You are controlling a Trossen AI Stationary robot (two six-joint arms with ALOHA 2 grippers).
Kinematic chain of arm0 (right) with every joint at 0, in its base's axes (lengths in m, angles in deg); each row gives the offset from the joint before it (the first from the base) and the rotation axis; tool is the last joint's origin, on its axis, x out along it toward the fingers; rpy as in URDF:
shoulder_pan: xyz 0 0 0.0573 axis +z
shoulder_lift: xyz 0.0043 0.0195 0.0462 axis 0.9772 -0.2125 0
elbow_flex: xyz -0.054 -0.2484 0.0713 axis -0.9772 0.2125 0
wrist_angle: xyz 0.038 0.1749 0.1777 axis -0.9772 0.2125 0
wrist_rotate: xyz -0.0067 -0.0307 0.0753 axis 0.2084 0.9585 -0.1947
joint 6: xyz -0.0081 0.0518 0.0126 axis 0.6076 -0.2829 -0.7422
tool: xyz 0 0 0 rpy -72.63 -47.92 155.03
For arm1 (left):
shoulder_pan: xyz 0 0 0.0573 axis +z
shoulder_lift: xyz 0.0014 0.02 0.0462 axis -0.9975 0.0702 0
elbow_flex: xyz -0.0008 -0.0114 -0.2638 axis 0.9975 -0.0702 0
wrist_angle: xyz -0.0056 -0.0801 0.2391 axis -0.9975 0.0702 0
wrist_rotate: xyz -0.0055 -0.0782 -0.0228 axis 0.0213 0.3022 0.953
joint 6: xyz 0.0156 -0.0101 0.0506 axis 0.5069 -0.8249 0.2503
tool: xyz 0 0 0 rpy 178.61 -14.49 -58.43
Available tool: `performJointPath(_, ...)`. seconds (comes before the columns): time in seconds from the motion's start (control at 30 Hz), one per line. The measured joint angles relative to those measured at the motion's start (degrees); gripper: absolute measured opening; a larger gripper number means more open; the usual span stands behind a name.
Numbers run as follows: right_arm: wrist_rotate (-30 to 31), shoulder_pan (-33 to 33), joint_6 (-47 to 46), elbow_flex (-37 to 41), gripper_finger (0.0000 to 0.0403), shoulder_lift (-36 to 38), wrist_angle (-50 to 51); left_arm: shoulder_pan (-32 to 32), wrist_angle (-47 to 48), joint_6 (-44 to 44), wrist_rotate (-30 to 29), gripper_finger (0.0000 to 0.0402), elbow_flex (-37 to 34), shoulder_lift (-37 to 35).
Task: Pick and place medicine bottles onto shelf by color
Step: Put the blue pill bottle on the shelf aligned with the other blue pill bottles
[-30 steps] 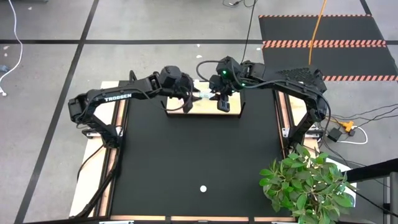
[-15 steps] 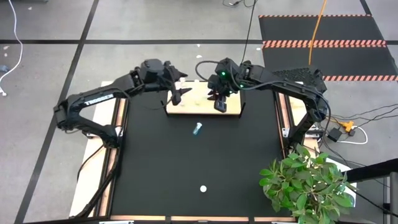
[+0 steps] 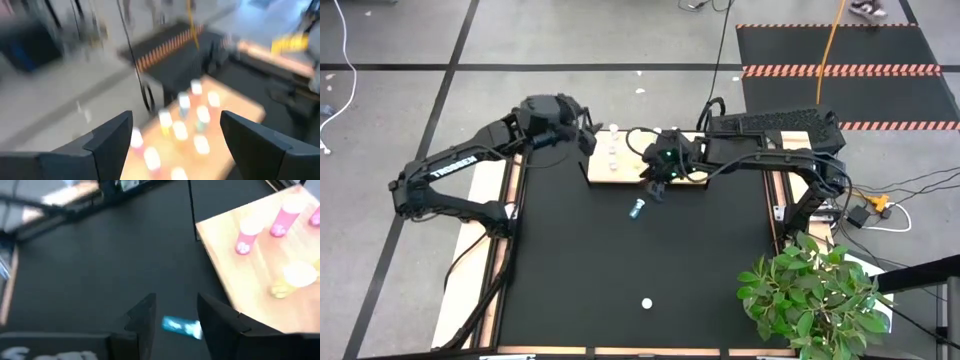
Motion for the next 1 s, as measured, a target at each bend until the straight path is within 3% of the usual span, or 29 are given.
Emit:
performJointPath(0.2,0.02,2.04,-7.00,0.50,0.0139,2.33,0.23,-4.89,20.44,-12.76,0.13,0.0298,-0.09,1.87)
performJointPath(0.33,0.11,4.22,-8.09,0.50,0.0133,4.86,0.32,-7.29,26.70,-21.98,3.12,0.0298,-0.09,1.87)
performJointPath(0.47,0.42,6.18,-8.80,1.20,0.0128,7.86,-0.04,-9.71,26.97,-31.54,6.25,0.0298,-0.09,1.67)
performJointPath(0.6,0.50,7.76,-10.92,5.06,0.0125,11.14,0.27,-14.72,25.45,-38.89,3.87,0.0298,-0.86,3.62)
performJointPath(0.77,3.04,9.65,-12.71,13.52,0.0125,17.42,-1.78,-20.76,23.31,-44.30,-1.39,0.0298,-3.40,9.83)
performJointPath(1.0,6.49,10.26,-17.14,27.14,0.0125,27.18,-10.67,-23.21,10.77,-53.81,-1.51,0.0298,-5.35,19.75)
